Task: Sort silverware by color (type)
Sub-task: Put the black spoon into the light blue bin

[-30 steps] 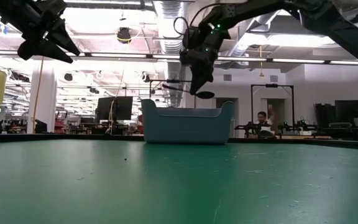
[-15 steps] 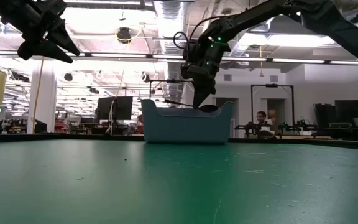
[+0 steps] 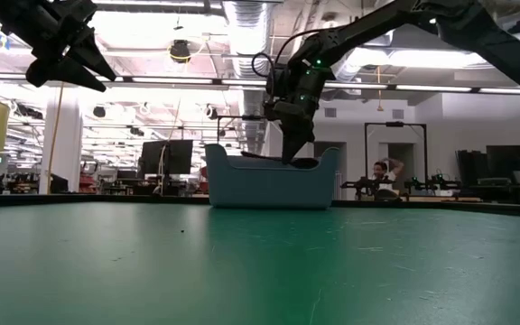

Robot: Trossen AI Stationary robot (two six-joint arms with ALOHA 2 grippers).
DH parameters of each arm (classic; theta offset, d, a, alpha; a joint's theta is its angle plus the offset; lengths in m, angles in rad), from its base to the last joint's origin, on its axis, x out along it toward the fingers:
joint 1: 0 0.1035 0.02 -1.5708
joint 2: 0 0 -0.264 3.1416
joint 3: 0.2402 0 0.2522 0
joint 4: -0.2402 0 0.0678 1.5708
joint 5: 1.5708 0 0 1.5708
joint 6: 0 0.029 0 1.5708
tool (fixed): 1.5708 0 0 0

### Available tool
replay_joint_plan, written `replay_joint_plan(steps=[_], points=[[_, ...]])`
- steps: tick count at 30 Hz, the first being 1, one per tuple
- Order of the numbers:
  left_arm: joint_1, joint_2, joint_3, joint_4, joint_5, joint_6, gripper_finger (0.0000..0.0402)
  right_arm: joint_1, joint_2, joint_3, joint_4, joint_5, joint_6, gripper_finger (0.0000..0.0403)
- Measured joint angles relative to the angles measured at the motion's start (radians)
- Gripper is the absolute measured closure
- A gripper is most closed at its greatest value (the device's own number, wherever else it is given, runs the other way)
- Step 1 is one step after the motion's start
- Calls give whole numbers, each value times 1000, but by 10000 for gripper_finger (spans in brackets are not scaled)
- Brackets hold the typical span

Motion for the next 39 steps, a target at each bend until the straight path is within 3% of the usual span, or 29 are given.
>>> replay_joint_plan(steps=[19, 30, 39], points=[[0, 0, 0, 0, 0, -1, 232, -5, 7, -1, 24, -2, 2, 397], [0, 0, 0, 0, -8, 2, 232, -5, 7, -144, 107, -4, 6, 397], [0, 0, 0, 0, -24, 7, 232, -3, 7, -162, 159, -8, 31, 397]])
